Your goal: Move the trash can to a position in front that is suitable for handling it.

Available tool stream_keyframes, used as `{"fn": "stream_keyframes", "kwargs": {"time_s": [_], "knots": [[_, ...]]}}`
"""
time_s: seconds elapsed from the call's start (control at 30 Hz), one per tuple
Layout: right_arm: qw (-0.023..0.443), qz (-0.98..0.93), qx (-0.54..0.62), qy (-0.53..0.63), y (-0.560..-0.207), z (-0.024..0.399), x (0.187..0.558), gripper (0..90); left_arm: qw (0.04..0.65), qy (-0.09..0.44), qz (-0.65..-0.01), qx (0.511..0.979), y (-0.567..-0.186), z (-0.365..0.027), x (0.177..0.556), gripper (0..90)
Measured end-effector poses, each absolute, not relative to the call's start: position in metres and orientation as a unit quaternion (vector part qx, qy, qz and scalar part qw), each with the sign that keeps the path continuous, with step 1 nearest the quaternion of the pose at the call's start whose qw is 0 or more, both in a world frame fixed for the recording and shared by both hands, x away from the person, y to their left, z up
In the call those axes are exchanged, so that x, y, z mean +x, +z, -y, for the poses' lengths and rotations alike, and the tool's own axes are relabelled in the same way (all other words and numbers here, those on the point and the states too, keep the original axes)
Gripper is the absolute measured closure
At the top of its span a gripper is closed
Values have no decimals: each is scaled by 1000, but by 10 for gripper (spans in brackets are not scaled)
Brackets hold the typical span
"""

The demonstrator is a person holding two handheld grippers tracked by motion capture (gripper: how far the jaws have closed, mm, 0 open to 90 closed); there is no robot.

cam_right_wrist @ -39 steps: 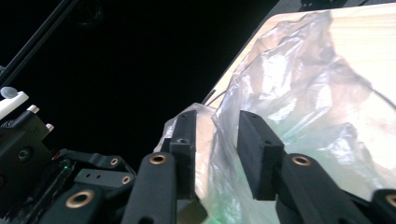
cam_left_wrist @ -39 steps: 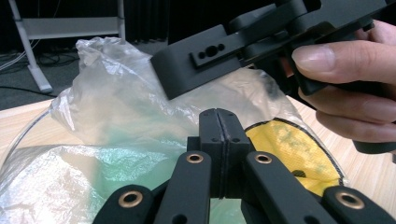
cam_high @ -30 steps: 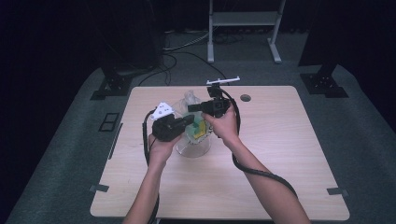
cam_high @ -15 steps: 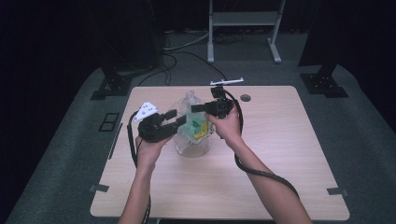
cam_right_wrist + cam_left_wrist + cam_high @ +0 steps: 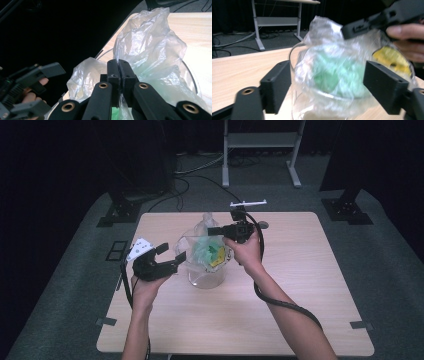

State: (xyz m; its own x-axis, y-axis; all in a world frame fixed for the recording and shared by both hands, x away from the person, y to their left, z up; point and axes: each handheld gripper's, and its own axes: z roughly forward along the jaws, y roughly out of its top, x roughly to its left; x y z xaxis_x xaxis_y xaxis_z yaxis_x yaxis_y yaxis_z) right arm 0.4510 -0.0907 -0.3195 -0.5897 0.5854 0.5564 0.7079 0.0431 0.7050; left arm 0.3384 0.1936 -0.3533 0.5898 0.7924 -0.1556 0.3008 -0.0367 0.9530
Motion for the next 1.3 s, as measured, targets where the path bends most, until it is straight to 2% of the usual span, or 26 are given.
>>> {"fn": "stream_keyframes", "kwargs": {"time_s": [0.17, 0.3, 0.97, 1.3], "knots": [[52, 716, -448, -534, -308, 94, 450, 891, 567, 219, -395, 689, -360, -199, 334, 114], [52, 714, -446, -537, -303, 95, 449, 893, 571, 216, -390, 690, -367, -202, 331, 95], [52, 698, -428, -572, -267, 108, 438, 893, 571, 204, -371, 704, -380, -201, 323, 93], [29, 679, -431, -594, -239, 134, 431, 893, 574, 203, -371, 701, -383, -206, 322, 93]]}}
